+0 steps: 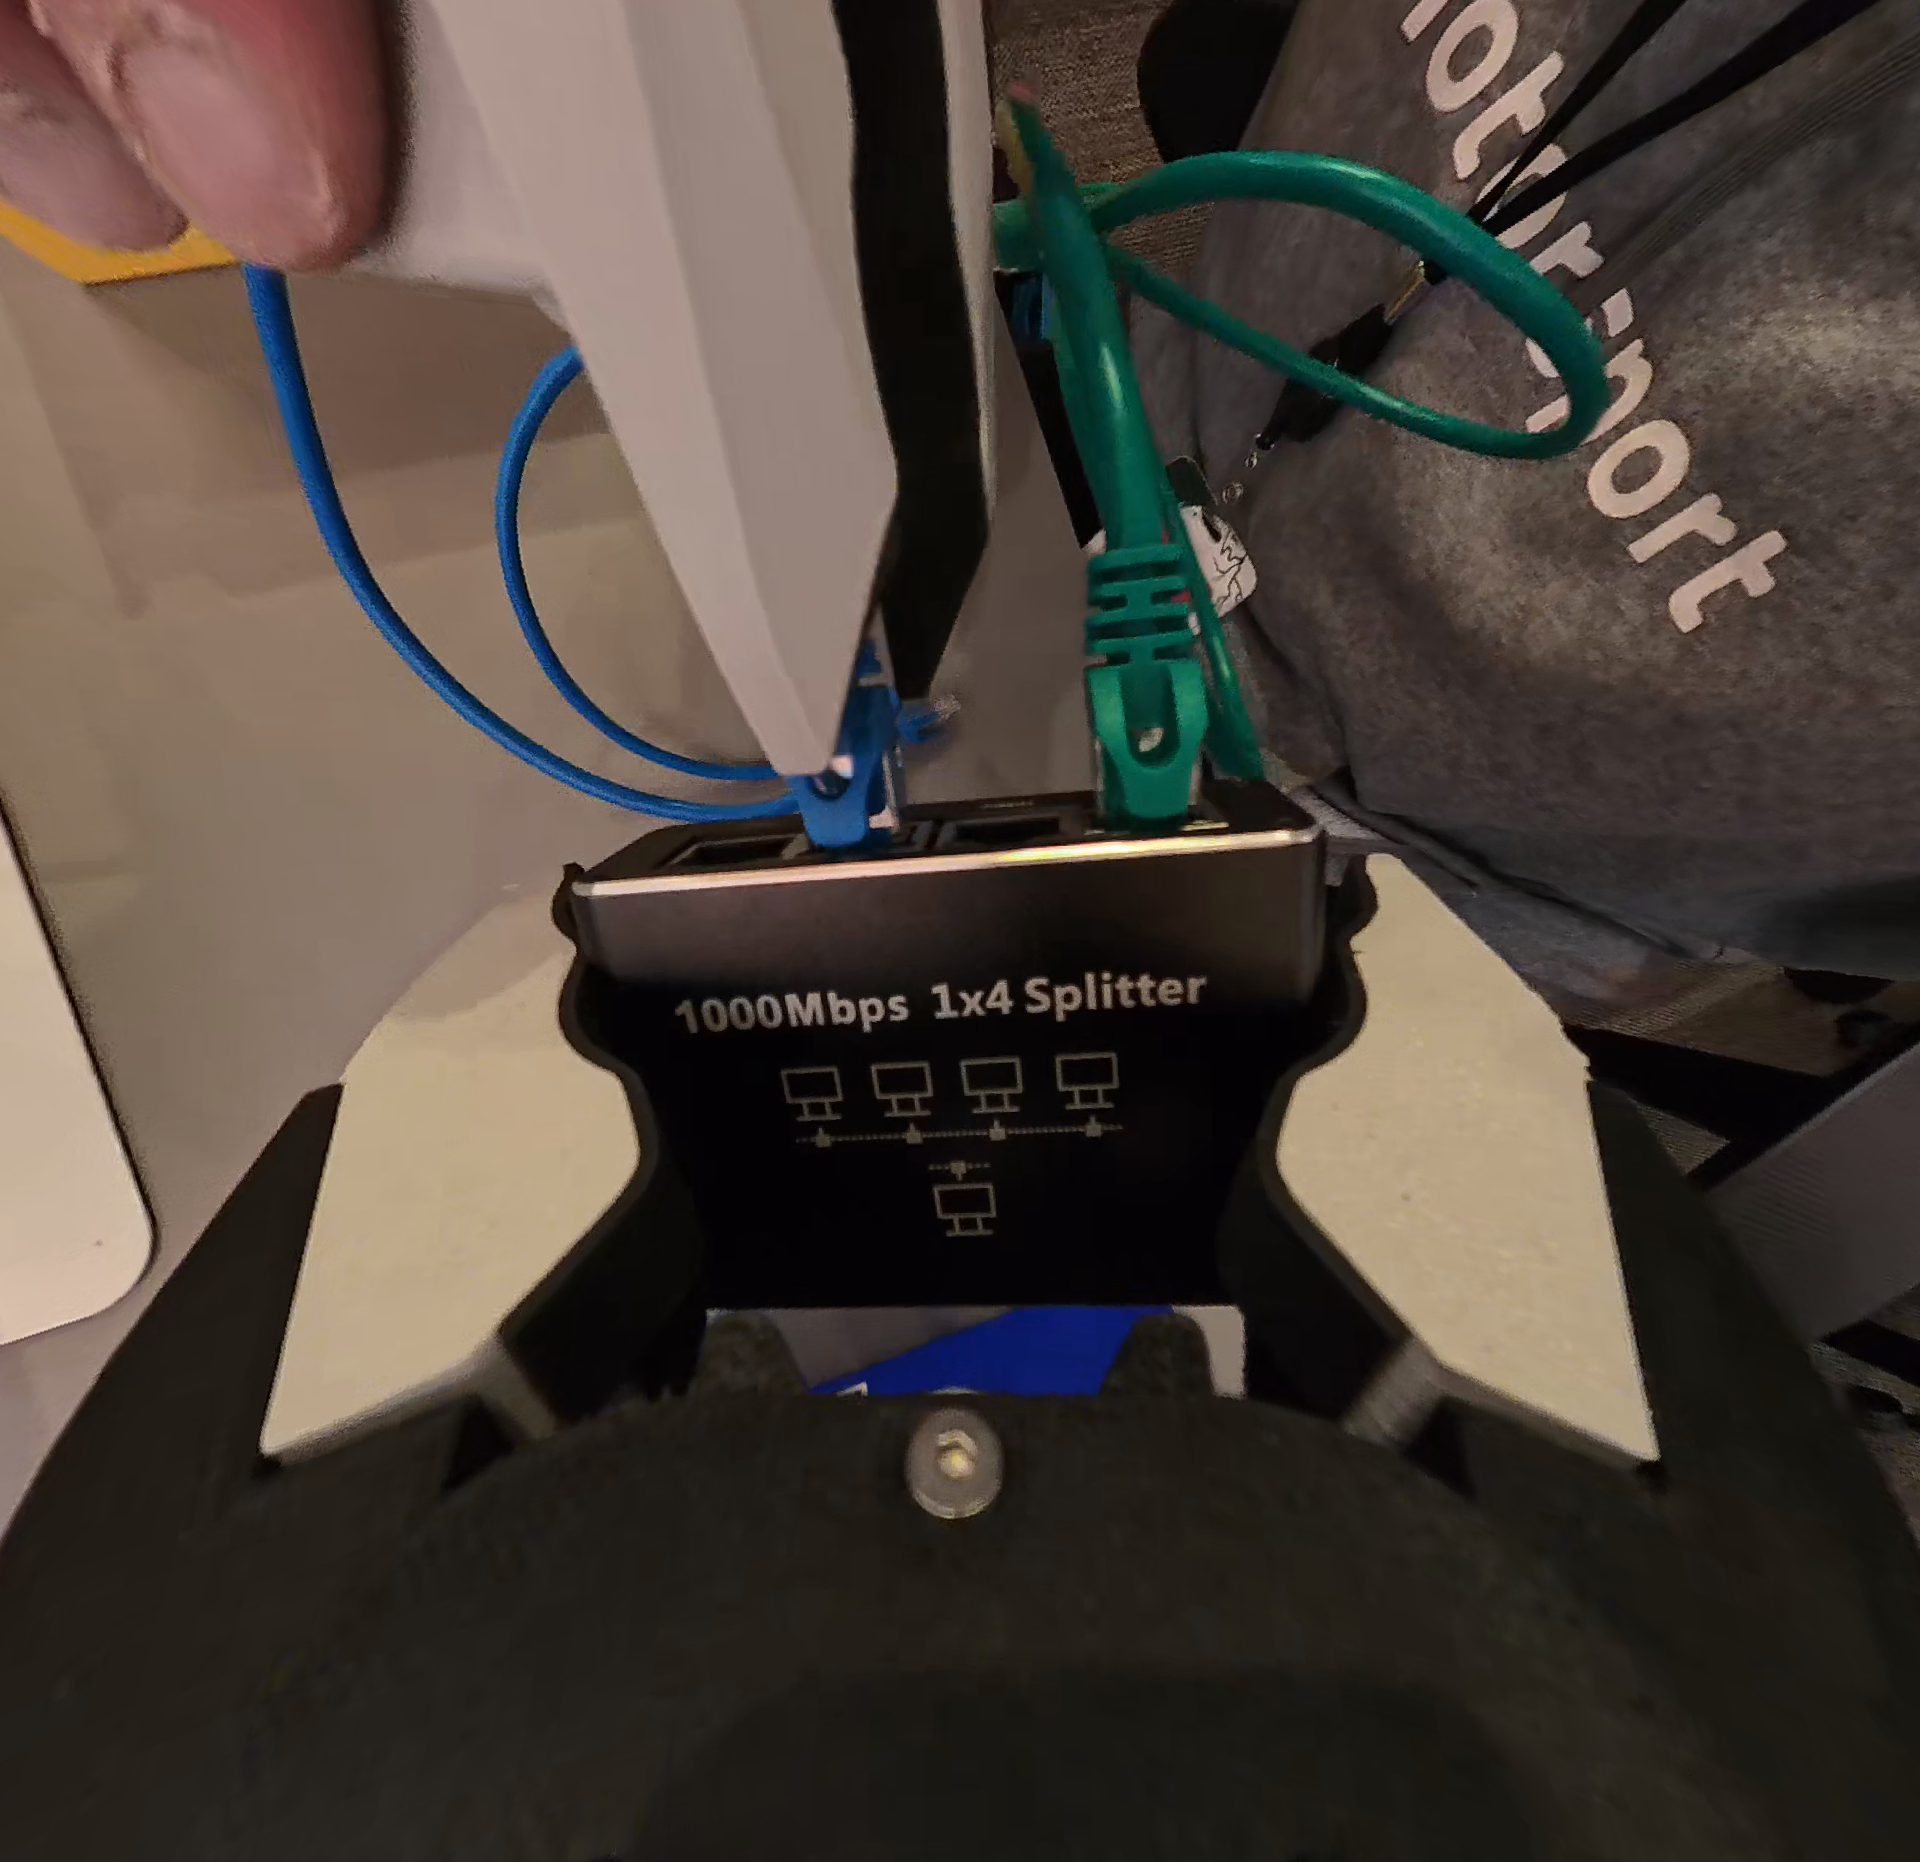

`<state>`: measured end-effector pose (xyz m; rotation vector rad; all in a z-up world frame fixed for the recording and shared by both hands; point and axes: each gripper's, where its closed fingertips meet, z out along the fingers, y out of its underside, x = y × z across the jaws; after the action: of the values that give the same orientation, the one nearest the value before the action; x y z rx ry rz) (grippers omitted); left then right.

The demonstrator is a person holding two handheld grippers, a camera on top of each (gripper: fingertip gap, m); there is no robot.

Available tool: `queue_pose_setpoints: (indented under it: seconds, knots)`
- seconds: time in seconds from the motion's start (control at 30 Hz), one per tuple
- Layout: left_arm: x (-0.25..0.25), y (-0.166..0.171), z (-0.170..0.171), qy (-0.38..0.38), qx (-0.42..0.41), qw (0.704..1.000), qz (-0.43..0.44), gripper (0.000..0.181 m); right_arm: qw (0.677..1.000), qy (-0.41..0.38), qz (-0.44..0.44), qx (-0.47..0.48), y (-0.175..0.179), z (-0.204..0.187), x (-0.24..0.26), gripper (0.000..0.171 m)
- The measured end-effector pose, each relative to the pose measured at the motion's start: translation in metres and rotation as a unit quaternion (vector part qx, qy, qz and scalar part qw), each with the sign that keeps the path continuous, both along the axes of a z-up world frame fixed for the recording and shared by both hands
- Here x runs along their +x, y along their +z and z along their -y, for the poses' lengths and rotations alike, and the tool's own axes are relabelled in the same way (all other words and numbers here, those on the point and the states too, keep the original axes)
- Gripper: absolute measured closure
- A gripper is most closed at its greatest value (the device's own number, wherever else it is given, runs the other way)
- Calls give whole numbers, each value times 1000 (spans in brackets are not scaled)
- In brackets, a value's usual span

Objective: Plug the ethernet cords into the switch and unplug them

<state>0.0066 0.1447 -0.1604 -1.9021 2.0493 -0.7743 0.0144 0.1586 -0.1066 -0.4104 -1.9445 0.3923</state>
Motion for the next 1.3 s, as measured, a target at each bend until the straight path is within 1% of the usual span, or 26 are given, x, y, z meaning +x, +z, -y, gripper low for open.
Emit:
queue_pose_setpoints:
  seconds: [0.07,0.17,0.37,0.57,0.7,0.9,1.2,1.3]
  knots:
    - [2,5,2,-5,2,1000,9,53,1000,18,-17,-17,9,6,2,148]
    - [4,9,6,-17,0,1000,18,53,998,47,-35,-3,19,21,2,153]
    - [9,16,17,-43,-6,999,22,53,995,78,-46,45,25,39,-1,154]
    - [10,19,21,-67,-18,997,23,53,992,99,-54,58,28,51,-3,155]
    - [8,18,18,-75,-17,997,25,53,992,99,-54,52,28,49,-6,157]
    - [5,9,13,-79,-13,996,31,53,993,99,-29,54,21,43,-11,162]
    - [0,6,6,-79,-12,996,30,53,993,104,-16,46,17,37,-16,161]
    - [2,2,4,-80,-5,996,29,54,994,104,13,37,15,35,-15,163]
